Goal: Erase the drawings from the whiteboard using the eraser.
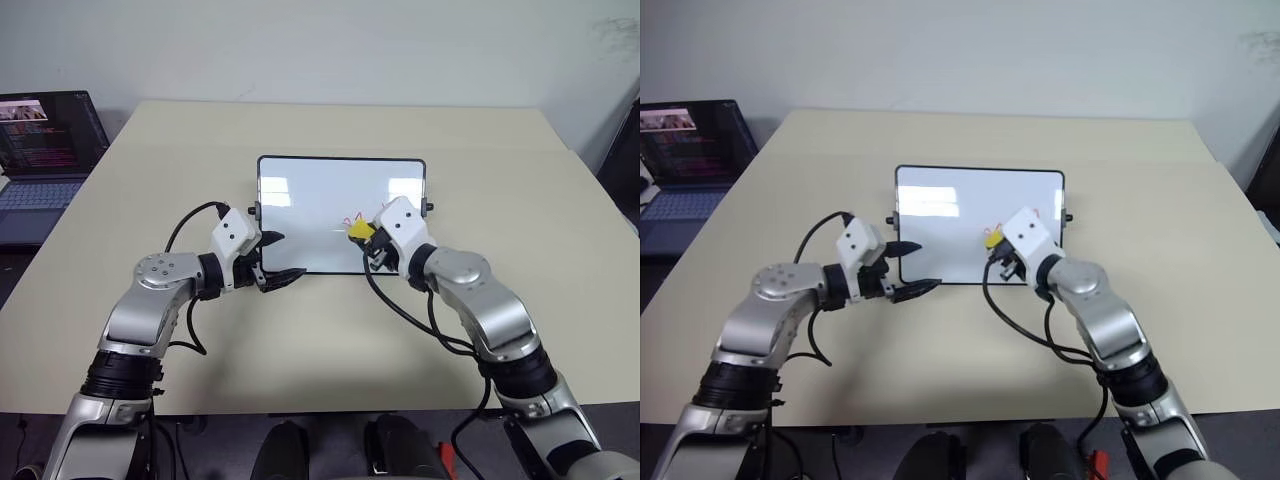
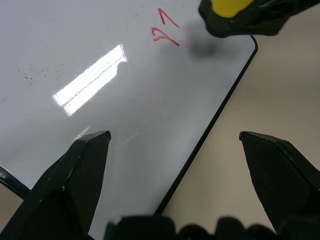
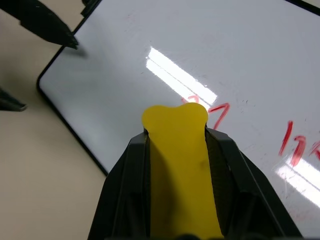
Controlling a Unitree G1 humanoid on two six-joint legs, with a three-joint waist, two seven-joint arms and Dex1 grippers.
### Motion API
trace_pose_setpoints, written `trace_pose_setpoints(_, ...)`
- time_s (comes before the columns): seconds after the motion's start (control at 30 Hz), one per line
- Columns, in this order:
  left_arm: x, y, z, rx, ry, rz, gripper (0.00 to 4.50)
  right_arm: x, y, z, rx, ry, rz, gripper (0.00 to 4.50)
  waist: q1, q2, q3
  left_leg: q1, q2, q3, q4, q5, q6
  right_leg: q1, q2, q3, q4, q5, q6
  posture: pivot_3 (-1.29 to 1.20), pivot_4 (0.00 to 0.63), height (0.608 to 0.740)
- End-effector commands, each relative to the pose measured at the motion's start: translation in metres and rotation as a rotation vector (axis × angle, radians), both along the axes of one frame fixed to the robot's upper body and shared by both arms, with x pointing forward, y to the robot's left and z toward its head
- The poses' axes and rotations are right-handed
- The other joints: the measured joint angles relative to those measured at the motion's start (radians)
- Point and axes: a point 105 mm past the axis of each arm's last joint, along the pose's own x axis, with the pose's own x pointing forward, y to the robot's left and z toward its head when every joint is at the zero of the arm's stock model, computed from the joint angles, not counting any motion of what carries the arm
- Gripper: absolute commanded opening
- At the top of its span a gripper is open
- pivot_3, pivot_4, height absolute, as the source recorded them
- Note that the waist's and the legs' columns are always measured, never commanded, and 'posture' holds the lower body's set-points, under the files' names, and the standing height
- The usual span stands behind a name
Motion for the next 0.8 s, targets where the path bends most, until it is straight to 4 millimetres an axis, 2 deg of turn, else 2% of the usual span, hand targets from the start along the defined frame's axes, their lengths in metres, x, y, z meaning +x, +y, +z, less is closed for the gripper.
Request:
trace_pose_setpoints(0.03, -0.005, -0.004, 0.011, 0.027, -0.062, -0.035, 4.50, 0.017, 0.006, 0.016, -0.013, -0.074, 0.017, 1.20, -0.001, 0.000, 0.000, 0.000, 0.000, 0.000, 0.000, 0.000, 0.000, 0.000, 0.000, 0.000, 0.000, 0.000, 0.000, 0.00, 0.150, 0.740)
trace_pose_setpoints(0.13, -0.007, -0.006, 0.010, 0.032, -0.066, -0.043, 4.50, 0.032, 0.010, 0.014, -0.032, -0.080, 0.016, 1.20, -0.001, 0.000, 0.000, 0.000, 0.001, 0.000, 0.000, 0.000, 0.000, 0.000, 0.000, 0.000, 0.000, 0.000, 0.000, 0.00, 0.150, 0.740)
trace_pose_setpoints(0.23, -0.009, -0.007, 0.010, 0.034, -0.068, -0.044, 4.50, 0.038, 0.011, 0.006, -0.051, -0.066, 0.019, 1.20, 0.000, 0.000, 0.000, 0.000, 0.001, 0.000, 0.000, 0.000, 0.000, 0.000, 0.000, 0.000, 0.000, 0.000, 0.000, 0.00, 0.150, 0.740)
trace_pose_setpoints(0.27, -0.009, -0.007, 0.010, 0.035, -0.068, -0.044, 4.50, 0.039, 0.011, 0.003, -0.057, -0.059, 0.023, 1.20, 0.000, 0.000, 0.000, 0.000, 0.001, 0.000, 0.000, 0.000, 0.000, 0.000, 0.000, 0.000, 0.000, 0.000, 0.000, 0.00, 0.150, 0.740)
trace_pose_setpoints(0.4, -0.011, -0.008, 0.010, 0.028, -0.067, -0.041, 4.50, 0.027, 0.012, -0.029, -0.138, 0.045, 0.088, 1.20, -0.001, 0.000, 0.000, 0.001, 0.001, 0.000, 0.000, 0.000, 0.000, 0.001, -0.004, 0.000, 0.001, 0.000, 0.000, 0.00, 0.150, 0.740)
trace_pose_setpoints(0.47, -0.012, -0.008, 0.010, 0.021, -0.066, -0.037, 4.50, 0.027, 0.009, -0.034, -0.157, 0.047, 0.082, 1.20, -0.001, 0.000, 0.000, 0.003, 0.001, 0.000, 0.000, 0.000, 0.000, 0.003, -0.004, 0.000, 0.001, 0.000, 0.000, 0.00, 0.150, 0.740)
trace_pose_setpoints(0.53, -0.012, -0.009, 0.010, 0.019, -0.066, -0.037, 4.50, 0.031, 0.007, -0.031, -0.161, 0.026, 0.065, 1.20, -0.001, 0.000, 0.000, 0.004, 0.001, 0.000, 0.001, 0.000, 0.000, 0.003, -0.004, 0.000, 0.002, 0.000, 0.000, 0.00, 0.150, 0.740)
trace_pose_setpoints(0.7, -0.013, -0.010, 0.009, 0.016, -0.063, -0.038, 4.50, 0.054, -0.004, 0.007, -0.117, -0.115, -0.055, 1.20, 0.000, 0.000, 0.000, 0.005, 0.001, 0.000, 0.001, 0.001, 0.000, 0.004, -0.004, 0.000, 0.002, 0.001, -0.001, 0.00, 0.150, 0.740)
trace_pose_setpoints(0.8, -0.014, -0.011, 0.009, 0.014, -0.062, -0.039, 4.50, 0.058, -0.010, 0.009, -0.122, -0.118, -0.080, 1.20, 0.000, 0.000, 0.000, 0.005, 0.001, 0.000, 0.002, 0.001, 0.001, 0.004, -0.003, 0.000, 0.002, 0.002, 0.000, 0.00, 0.150, 0.740)
